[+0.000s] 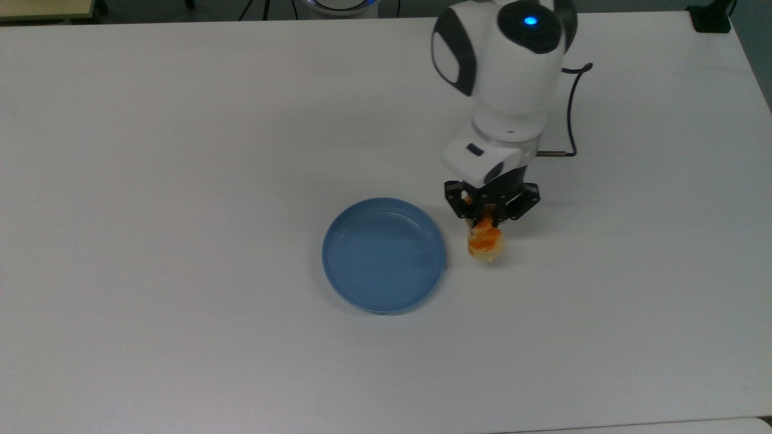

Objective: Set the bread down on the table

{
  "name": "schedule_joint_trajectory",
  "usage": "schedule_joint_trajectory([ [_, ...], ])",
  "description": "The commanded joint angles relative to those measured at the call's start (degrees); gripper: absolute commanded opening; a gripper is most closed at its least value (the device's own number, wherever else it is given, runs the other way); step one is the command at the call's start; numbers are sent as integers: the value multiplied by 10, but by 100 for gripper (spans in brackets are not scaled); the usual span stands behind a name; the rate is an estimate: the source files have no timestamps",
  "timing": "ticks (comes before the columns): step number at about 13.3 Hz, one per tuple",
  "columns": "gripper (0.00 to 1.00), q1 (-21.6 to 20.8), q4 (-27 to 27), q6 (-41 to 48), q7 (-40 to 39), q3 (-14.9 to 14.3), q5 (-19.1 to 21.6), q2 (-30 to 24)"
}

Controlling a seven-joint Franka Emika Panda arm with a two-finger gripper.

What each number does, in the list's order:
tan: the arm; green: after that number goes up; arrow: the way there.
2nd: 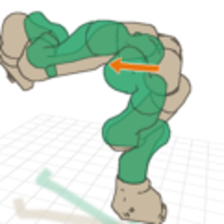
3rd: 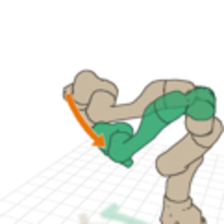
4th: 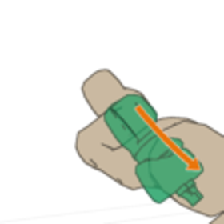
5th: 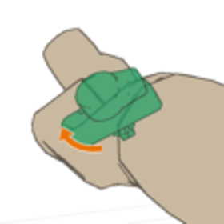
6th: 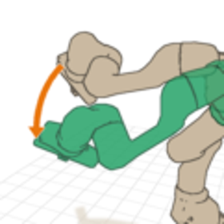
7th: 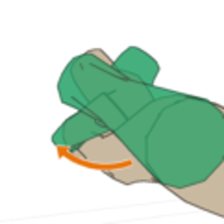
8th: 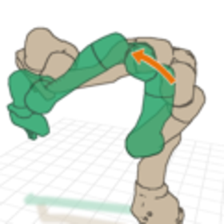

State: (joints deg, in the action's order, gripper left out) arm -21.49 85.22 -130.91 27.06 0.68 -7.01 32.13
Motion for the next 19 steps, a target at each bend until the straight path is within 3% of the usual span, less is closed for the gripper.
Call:
schedule_joint_trajectory([
  [1, 34, -39, 16, 2, 36, -6, -20, 9],
  [2, 45, -43, 16, 2, 36, -6, -20, 12],
  [4, 56, -43, 16, 1, 34, -6, -24, 20],
  [5, 78, -42, 15, 1, 34, -6, -33, 26],
  [7, 100, -39, 14, 3, 34, -5, -42, 23],
  [10, 100, -37, 16, 21, 32, -6, -36, -11],
  [11, 100, -34, 14, 63, 27, -6, -36, -35],
  [14, 100, 9, 16, 156, -43, -8, -35, -105],
  [19, 100, 93, 16, 267, -177, -8, -21, -176],
])
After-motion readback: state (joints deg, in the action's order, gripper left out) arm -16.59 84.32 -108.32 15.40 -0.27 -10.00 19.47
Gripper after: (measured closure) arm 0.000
